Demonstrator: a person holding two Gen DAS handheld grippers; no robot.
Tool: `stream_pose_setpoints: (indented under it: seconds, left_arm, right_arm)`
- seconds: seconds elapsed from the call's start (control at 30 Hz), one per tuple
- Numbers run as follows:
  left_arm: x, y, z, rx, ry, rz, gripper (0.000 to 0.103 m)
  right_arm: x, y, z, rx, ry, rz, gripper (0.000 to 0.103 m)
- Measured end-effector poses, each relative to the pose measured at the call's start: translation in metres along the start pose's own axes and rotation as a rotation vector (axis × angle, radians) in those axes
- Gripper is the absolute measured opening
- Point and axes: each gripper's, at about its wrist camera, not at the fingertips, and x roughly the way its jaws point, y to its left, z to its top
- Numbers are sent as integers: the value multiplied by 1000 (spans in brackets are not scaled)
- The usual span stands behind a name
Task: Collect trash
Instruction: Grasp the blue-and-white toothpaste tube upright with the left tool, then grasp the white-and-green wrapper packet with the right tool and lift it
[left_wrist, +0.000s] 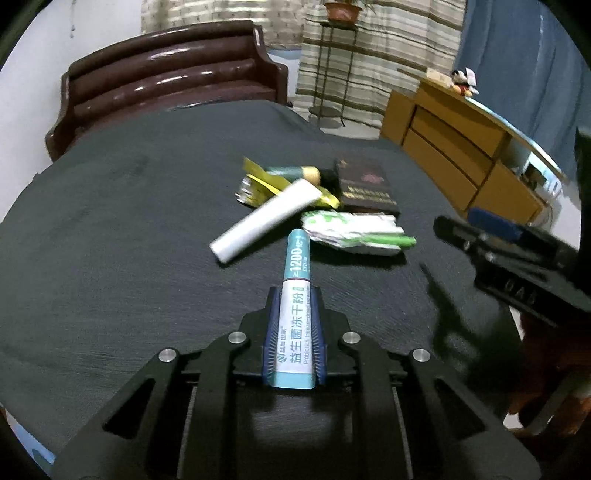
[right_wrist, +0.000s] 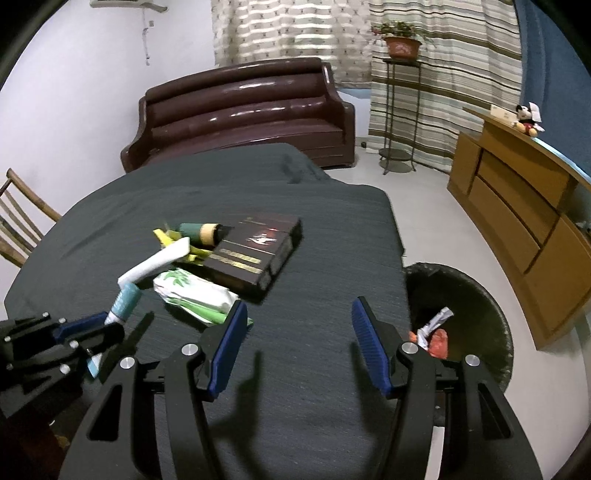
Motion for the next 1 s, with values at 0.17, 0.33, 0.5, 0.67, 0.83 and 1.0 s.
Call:
stream_pose_setpoints:
  seconds: [0.17,0.33,0.5,0.67,0.83,1.0]
  left_arm:
    - [-10,17,8,-37,-35,32,17]
    - [-14,43,9,-80,-46,75,17]
    - [-13,62,8,-114,-37,93,17]
    - [-11,72,6,-128,-32,91,17]
    - [-8,76,4,-140,-26,86,17]
    - [-8,82,4,-150,-28,89,17]
  right_arm:
    - [5,18,3,-30,1,31,58]
    - [9,34,5,-66,3,69,58]
    - [21,43,7,-80,32,95,58]
    - [32,49,5,-75,82,116,58]
    - [28,59,2,-99,97,139,58]
    - [22,68,0,-112,100,186,58]
